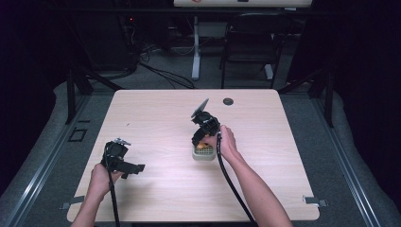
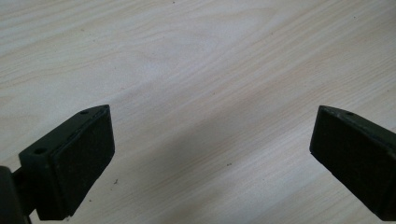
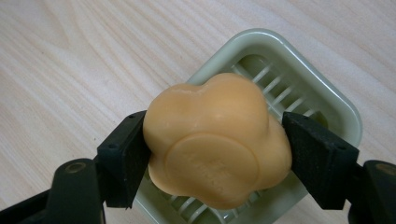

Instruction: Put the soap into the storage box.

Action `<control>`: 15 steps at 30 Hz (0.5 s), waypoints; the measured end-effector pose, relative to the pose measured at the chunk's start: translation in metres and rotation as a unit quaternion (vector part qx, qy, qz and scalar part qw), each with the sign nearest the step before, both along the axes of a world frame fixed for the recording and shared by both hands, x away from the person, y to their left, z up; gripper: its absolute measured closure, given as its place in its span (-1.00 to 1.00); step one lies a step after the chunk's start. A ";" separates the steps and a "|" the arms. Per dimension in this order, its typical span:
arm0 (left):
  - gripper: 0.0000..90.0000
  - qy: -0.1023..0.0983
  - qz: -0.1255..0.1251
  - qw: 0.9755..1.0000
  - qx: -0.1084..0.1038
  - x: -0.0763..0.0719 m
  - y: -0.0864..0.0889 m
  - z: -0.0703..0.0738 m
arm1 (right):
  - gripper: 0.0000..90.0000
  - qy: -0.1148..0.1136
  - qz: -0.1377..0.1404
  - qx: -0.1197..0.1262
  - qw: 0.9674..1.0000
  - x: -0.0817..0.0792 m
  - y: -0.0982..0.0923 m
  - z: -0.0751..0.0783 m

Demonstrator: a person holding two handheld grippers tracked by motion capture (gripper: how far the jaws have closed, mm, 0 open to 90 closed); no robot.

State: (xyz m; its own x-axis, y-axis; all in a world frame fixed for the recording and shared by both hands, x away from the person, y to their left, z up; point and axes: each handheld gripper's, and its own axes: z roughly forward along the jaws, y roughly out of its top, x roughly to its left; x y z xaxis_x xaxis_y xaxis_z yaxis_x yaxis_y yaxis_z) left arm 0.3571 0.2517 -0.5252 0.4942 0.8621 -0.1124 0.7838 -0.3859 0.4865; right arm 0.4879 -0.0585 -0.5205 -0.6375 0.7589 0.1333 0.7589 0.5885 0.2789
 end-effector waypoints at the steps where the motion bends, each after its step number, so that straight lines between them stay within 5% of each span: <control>1: -1.00 0.000 0.000 1.000 0.000 0.000 0.000 0.000 | -0.42 0.002 -0.001 -0.003 1.000 0.001 0.000 0.001; 15: -1.00 0.001 -0.001 1.000 0.000 0.000 -0.001 0.000 | -0.42 0.007 -0.028 -0.021 0.999 0.001 -0.004 0.003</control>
